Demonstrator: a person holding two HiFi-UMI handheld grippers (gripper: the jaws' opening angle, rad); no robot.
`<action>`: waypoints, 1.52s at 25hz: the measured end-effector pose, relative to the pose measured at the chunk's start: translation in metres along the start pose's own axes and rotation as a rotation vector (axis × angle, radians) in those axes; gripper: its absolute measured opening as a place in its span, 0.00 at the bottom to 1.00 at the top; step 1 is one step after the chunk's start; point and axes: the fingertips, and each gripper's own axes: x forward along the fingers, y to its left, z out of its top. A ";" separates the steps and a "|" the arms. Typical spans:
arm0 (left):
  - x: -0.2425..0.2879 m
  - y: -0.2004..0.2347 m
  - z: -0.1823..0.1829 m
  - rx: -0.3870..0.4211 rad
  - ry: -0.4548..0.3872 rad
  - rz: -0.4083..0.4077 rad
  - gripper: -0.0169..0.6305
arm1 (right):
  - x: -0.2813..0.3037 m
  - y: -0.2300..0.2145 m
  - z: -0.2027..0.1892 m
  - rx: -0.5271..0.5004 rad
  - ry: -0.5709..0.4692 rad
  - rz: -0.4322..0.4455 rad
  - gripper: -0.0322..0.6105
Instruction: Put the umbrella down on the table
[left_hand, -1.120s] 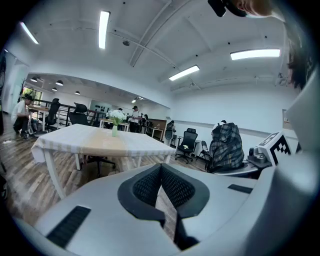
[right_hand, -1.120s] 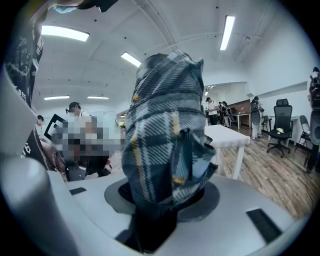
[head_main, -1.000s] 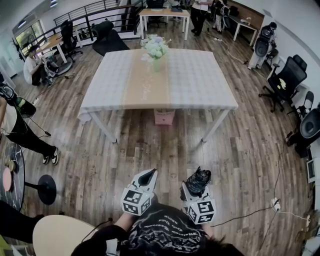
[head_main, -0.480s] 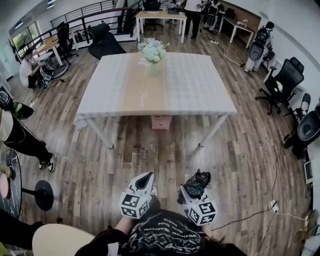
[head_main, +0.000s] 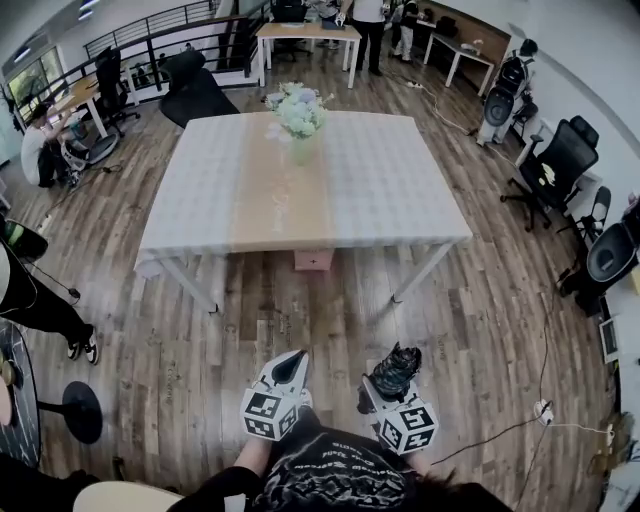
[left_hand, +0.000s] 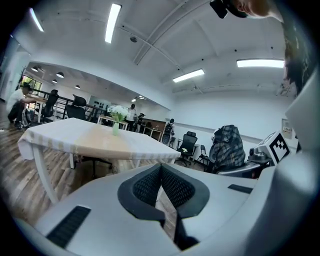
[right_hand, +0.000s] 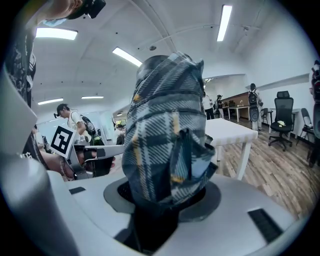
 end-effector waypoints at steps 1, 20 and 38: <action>0.004 0.008 0.003 0.001 -0.002 -0.003 0.05 | 0.008 -0.001 0.003 0.009 -0.003 -0.007 0.34; 0.058 0.084 0.037 0.046 0.045 -0.077 0.06 | 0.086 -0.006 0.041 0.023 -0.009 -0.126 0.34; 0.151 0.104 0.057 0.071 0.070 0.041 0.06 | 0.172 -0.107 0.083 0.049 -0.005 -0.053 0.34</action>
